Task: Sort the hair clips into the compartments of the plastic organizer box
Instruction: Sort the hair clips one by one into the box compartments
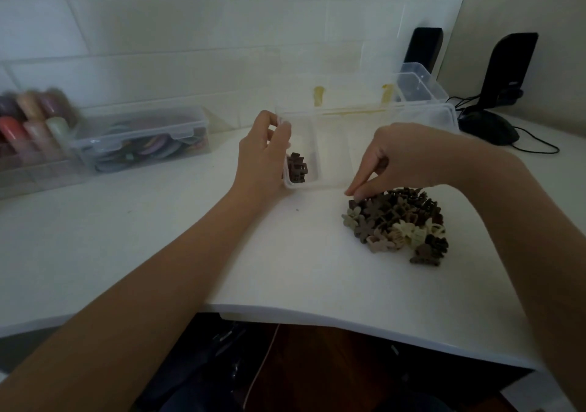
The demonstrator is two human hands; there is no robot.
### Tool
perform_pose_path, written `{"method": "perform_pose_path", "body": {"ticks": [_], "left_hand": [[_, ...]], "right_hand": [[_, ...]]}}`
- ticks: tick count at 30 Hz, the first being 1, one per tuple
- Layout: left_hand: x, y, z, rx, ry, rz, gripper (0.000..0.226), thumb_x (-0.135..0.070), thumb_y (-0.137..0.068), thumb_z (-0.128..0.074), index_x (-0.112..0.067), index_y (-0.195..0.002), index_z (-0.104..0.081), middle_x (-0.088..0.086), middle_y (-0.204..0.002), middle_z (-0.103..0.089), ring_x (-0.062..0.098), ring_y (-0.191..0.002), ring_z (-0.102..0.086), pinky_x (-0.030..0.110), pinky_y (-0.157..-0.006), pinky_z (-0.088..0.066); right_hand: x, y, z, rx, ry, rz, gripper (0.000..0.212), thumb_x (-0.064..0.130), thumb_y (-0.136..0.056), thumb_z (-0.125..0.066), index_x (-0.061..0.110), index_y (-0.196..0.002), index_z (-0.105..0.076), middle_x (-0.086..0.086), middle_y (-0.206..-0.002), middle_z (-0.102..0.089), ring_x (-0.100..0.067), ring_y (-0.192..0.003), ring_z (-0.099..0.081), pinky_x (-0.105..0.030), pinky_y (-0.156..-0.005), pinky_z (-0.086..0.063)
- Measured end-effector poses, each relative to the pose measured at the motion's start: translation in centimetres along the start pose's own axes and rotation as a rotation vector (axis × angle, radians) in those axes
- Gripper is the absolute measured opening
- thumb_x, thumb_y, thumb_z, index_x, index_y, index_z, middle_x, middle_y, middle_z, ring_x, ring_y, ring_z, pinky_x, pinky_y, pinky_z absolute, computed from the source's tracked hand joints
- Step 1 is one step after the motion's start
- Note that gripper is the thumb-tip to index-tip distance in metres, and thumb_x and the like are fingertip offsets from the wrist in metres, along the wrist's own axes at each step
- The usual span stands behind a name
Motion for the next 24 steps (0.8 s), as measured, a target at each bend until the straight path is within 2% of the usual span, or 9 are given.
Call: {"method": "perform_pose_path", "body": {"ticks": [2,6,11,13,16,17,19,22,24], "left_hand": [[0.0,0.0,0.0,-0.002,0.001,0.007,0.016,-0.027,-0.094,-0.045,-0.015,-0.084,-0.049,0.009,-0.081,-0.060,0.020,-0.070,-0.053,0.011,-0.046,-0.037],[-0.1,0.1,0.0,0.012,-0.014,-0.008,0.018,-0.028,-0.095,-0.044,-0.016,-0.082,-0.047,0.010,-0.082,-0.061,0.019,-0.068,-0.051,0.012,-0.047,-0.036],[-0.1,0.0,-0.1,0.018,-0.032,-0.009,0.017,-0.031,-0.092,-0.042,-0.017,-0.083,-0.048,0.013,-0.084,-0.064,0.020,-0.071,-0.054,0.019,-0.054,-0.040],[-0.2,0.0,-0.1,0.019,-0.038,-0.024,0.018,-0.033,-0.089,-0.041,-0.016,-0.083,-0.047,0.016,-0.085,-0.065,0.020,-0.070,-0.053,0.016,-0.052,-0.039],[-0.8,0.3,-0.3,0.050,-0.072,-0.084,0.018,-0.030,-0.090,-0.040,-0.015,-0.080,-0.043,0.006,-0.075,-0.058,0.008,-0.063,-0.049,0.008,-0.044,-0.033],[-1.2,0.6,-0.5,0.069,-0.097,-0.131,0.020,-0.033,-0.088,-0.039,-0.016,-0.079,-0.041,0.001,-0.071,-0.052,0.002,-0.058,-0.046,0.008,-0.045,-0.033],[-1.5,0.9,-0.9,0.103,-0.140,-0.193,0.016,-0.030,-0.089,-0.043,-0.016,-0.083,-0.042,0.000,-0.072,-0.051,0.001,-0.056,-0.045,0.009,-0.047,-0.035],[-1.8,1.4,-1.2,0.118,-0.078,-0.211,0.012,-0.025,-0.091,-0.043,-0.021,-0.080,-0.046,-0.017,-0.065,-0.055,0.001,-0.055,-0.045,0.010,-0.050,-0.036],[-2.2,1.6,-1.2,0.102,0.020,-0.197,0.022,-0.027,-0.089,-0.041,-0.031,-0.068,-0.041,-0.015,-0.057,-0.052,0.000,-0.053,-0.043,0.011,-0.050,-0.035]], "right_hand": [[-0.1,0.1,-0.2,0.042,0.016,-0.022,0.009,0.038,-0.076,-0.072,0.040,-0.085,-0.072,0.021,-0.032,-0.046,0.002,-0.038,-0.045,-0.019,-0.055,-0.034],[-0.3,0.1,-1.2,0.142,-0.045,-0.017,0.010,0.031,-0.081,-0.068,0.039,-0.086,-0.073,0.013,-0.033,-0.044,-0.005,-0.035,-0.037,-0.019,-0.054,-0.034],[0.7,0.0,-1.0,0.103,-0.146,0.067,0.007,0.035,-0.079,-0.068,0.030,-0.082,-0.072,0.009,-0.037,-0.038,-0.008,-0.038,-0.027,-0.017,-0.050,-0.031],[1.8,0.0,0.1,-0.019,-0.233,0.152,0.010,0.033,-0.079,-0.068,0.027,-0.084,-0.073,0.008,-0.039,-0.038,-0.010,-0.038,-0.025,-0.018,-0.049,-0.029],[2.7,0.4,3.0,-0.386,-0.344,0.209,0.012,0.027,-0.079,-0.071,0.020,-0.088,-0.073,0.005,-0.039,-0.039,-0.008,-0.036,-0.026,-0.015,-0.045,-0.026],[2.8,0.5,3.6,-0.508,-0.319,0.202,0.012,0.026,-0.080,-0.071,0.020,-0.090,-0.073,0.006,-0.040,-0.040,-0.008,-0.035,-0.028,-0.016,-0.045,-0.028],[3.3,0.7,3.7,-0.678,-0.185,0.166,0.013,0.032,-0.081,-0.068,0.026,-0.092,-0.072,0.010,-0.041,-0.042,-0.009,-0.037,-0.035,-0.021,-0.048,-0.034],[3.6,0.3,2.7,-0.754,0.054,0.075,0.017,0.041,-0.083,-0.061,0.033,-0.096,-0.070,0.013,-0.044,-0.038,-0.005,-0.044,-0.039,-0.024,-0.049,-0.033],[3.5,0.0,2.2,-0.736,0.155,0.011,0.019,0.044,-0.085,-0.058,0.035,-0.098,-0.069,0.012,-0.051,-0.043,-0.012,-0.055,-0.050,-0.026,-0.052,-0.035]]}}
Point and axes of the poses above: each hand's wrist, its own y-axis away from the middle knuckle, its own z-axis out of the back of the hand, x = y × z, the point moved 8 cm from there along -y, towards the middle knuckle
